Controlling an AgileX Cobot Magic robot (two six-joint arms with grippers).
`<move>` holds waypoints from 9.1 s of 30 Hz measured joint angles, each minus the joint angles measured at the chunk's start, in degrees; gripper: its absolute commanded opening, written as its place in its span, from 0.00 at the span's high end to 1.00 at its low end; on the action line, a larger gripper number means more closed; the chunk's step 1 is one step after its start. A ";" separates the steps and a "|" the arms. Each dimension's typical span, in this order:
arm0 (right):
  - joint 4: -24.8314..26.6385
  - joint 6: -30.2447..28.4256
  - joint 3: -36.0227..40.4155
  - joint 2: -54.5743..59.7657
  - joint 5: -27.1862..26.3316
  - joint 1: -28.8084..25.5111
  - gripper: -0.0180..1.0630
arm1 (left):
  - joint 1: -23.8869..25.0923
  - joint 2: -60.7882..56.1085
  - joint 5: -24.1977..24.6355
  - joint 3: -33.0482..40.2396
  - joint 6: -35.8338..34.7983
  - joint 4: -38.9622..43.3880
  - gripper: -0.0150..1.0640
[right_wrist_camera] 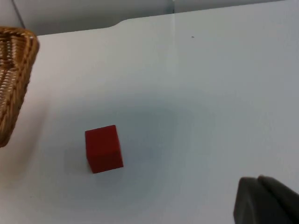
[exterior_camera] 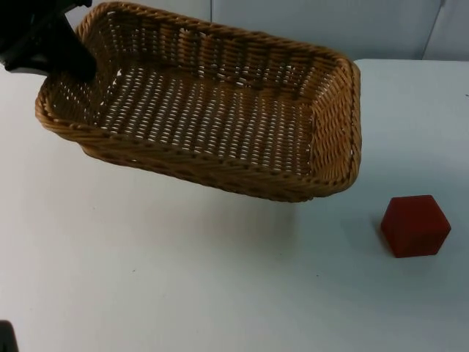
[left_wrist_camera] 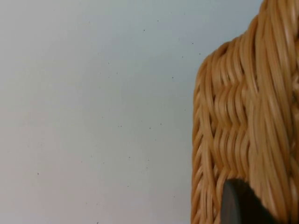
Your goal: Pick up the basket with the left hand and place the cube into the basket with the right hand.
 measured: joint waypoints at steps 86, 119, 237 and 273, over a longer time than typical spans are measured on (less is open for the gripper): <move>-13.26 3.76 -59.53 105.63 -11.66 20.63 0.99 | 0.00 0.00 -0.10 0.00 0.00 -0.20 0.99; 23.73 -20.99 -66.20 117.64 -15.43 34.90 0.15 | 0.00 0.00 -0.24 0.00 0.00 -0.10 0.99; 0.98 -6.52 -13.45 27.19 -10.83 23.64 0.99 | 0.21 -100.48 21.27 27.61 -28.05 49.03 0.99; 8.77 -14.54 -1.31 25.79 2.95 23.64 0.99 | 0.21 -100.71 22.04 36.42 -32.39 55.01 0.99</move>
